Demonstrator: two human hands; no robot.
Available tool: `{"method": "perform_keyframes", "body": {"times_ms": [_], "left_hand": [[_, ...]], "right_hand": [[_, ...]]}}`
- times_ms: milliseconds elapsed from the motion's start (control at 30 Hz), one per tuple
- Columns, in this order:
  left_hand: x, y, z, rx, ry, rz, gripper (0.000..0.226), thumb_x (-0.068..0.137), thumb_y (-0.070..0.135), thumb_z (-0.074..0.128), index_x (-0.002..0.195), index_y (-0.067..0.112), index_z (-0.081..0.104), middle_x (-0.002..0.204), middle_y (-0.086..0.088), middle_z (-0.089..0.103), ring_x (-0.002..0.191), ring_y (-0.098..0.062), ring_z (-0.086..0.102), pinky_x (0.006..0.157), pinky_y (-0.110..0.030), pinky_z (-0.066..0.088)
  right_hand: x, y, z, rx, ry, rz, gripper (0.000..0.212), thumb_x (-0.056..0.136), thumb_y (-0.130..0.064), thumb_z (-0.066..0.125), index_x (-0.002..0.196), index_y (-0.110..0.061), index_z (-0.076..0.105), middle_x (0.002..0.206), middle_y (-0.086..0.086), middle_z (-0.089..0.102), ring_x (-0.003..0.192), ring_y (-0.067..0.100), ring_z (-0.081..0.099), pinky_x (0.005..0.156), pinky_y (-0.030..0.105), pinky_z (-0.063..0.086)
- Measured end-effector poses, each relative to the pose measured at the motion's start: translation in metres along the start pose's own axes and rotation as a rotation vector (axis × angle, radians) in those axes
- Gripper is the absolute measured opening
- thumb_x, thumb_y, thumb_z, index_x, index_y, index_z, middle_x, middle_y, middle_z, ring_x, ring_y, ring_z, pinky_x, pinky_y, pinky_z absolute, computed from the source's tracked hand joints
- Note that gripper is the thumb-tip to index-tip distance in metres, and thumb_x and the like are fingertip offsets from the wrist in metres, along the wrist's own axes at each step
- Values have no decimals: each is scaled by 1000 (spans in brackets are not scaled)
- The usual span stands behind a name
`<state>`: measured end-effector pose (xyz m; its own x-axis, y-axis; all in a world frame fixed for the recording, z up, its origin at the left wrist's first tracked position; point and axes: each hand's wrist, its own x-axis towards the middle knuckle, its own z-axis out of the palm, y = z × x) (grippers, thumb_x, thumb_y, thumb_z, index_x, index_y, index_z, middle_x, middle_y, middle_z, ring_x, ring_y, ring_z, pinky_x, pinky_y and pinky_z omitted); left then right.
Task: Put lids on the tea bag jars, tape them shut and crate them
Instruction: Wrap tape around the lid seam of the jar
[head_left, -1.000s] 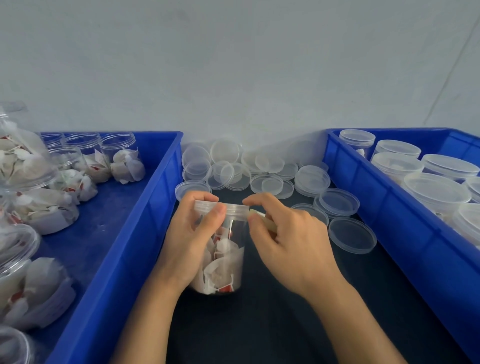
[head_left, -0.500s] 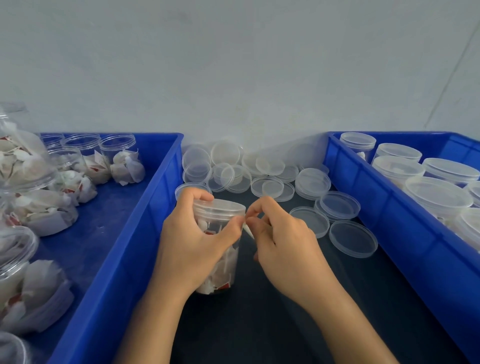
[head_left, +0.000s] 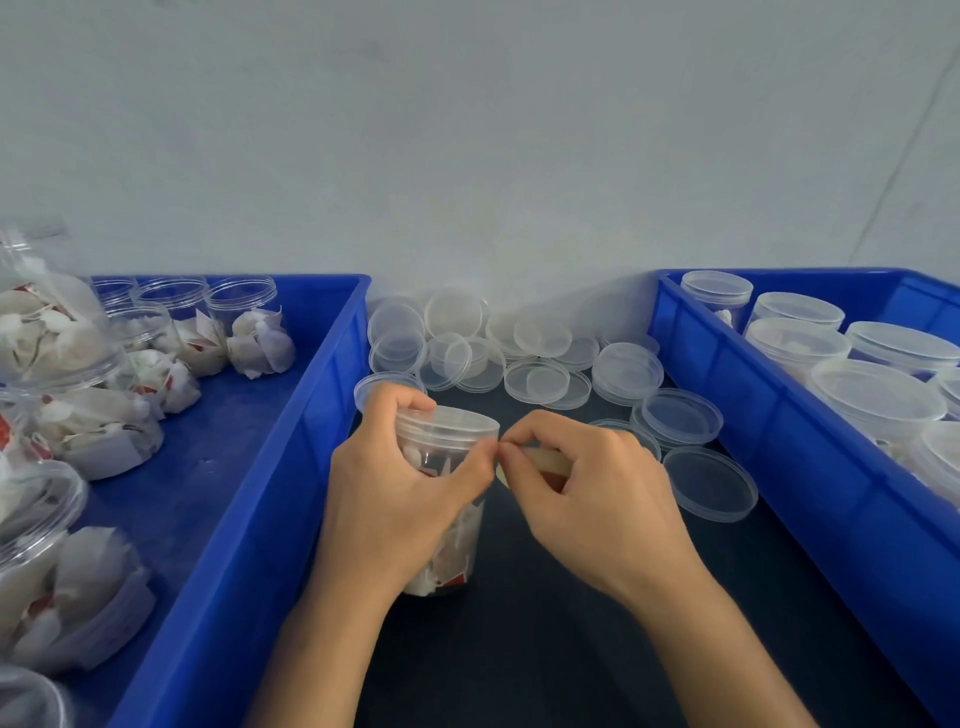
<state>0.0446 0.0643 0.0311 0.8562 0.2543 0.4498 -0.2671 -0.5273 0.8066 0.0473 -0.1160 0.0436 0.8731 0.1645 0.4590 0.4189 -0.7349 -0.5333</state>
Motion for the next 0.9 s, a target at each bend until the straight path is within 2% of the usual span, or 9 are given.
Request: {"method": "perform_keyframes", "body": {"times_ms": [167, 267, 467, 533, 700, 800, 900], "left_hand": [[-2, 5, 7, 66, 85, -6, 61, 65, 73, 78, 106, 39, 48, 93, 15, 66, 80, -4, 68, 63, -23, 53], [-3, 7, 12, 112, 140, -7, 63, 64, 71, 81, 106, 37, 47, 96, 14, 64, 86, -7, 66, 68, -32, 56], [-3, 11, 25, 285, 258, 19, 66, 62, 67, 81, 105, 33, 44, 98, 12, 57, 81, -9, 49, 65, -11, 28], [-2, 11, 28, 320, 287, 23, 68, 62, 65, 83, 107, 30, 46, 99, 9, 57, 80, -9, 47, 65, -9, 22], [1, 12, 32, 361, 338, 15, 69, 64, 60, 88, 109, 24, 50, 100, 4, 58, 81, -12, 46, 59, -21, 23], [4, 12, 31, 341, 352, 7, 67, 64, 58, 90, 105, 26, 48, 97, 7, 56, 79, -11, 46, 62, -13, 22], [4, 10, 30, 329, 346, 2, 68, 63, 59, 92, 104, 27, 47, 97, 8, 55, 79, -11, 47, 62, -13, 20]], "right_hand": [[2, -2, 6, -50, 82, 70, 13, 95, -57, 60, 93, -47, 67, 71, -25, 69, 71, 8, 64, 61, 24, 47], [3, -3, 9, -77, 118, 96, 13, 95, -56, 61, 94, -46, 70, 72, -28, 69, 70, 8, 64, 61, 22, 44], [8, 0, 15, -152, 128, 179, 13, 95, -52, 61, 96, -45, 73, 72, -16, 70, 78, 16, 67, 66, 32, 50], [10, 2, 18, -141, 142, 210, 13, 94, -51, 62, 93, -45, 73, 72, -15, 71, 78, 18, 66, 66, 33, 50], [18, 1, 28, -122, 186, 262, 16, 93, -52, 63, 91, -43, 76, 74, -13, 72, 77, 20, 66, 64, 32, 50], [23, 0, 34, -145, 228, 276, 16, 91, -51, 64, 86, -40, 75, 68, -11, 68, 71, 20, 64, 56, 28, 39], [26, -3, 39, -132, 234, 306, 17, 90, -49, 65, 81, -37, 74, 60, -11, 60, 63, 20, 60, 52, 25, 31]]}}
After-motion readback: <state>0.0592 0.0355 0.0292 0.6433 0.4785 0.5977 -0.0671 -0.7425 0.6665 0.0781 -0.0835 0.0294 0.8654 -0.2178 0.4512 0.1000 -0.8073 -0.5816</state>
